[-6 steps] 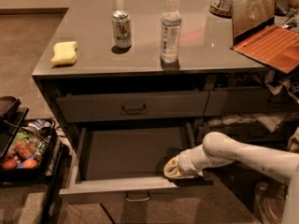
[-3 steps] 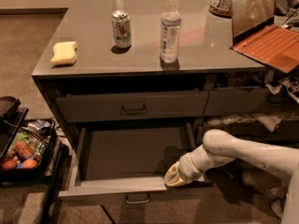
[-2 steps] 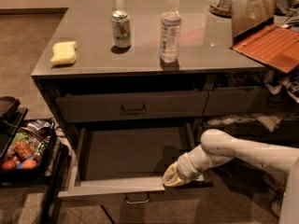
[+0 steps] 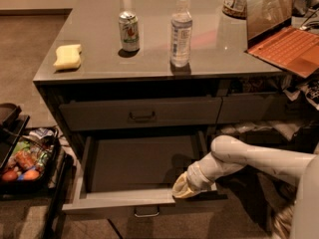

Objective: Open middle drawer

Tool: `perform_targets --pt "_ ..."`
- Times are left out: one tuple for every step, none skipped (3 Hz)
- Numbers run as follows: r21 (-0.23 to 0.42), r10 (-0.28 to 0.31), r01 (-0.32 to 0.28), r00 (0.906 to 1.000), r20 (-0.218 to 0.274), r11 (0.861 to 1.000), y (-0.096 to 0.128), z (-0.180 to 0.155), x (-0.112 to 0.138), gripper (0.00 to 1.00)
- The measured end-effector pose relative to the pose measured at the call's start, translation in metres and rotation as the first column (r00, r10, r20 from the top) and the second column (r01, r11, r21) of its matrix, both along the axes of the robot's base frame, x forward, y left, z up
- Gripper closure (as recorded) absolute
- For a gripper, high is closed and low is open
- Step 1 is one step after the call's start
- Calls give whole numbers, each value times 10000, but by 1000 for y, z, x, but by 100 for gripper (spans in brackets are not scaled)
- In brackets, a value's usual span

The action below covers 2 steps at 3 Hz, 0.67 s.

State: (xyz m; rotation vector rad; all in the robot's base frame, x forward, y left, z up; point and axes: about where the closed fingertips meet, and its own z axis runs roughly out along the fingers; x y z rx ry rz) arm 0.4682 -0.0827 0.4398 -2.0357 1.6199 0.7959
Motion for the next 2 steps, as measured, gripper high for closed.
perform_targets --pt "-117 -7 2 9989 -473 9999 -1 1 -5 100" --pt "-117 -7 1 9989 -473 9999 -1 1 -5 100"
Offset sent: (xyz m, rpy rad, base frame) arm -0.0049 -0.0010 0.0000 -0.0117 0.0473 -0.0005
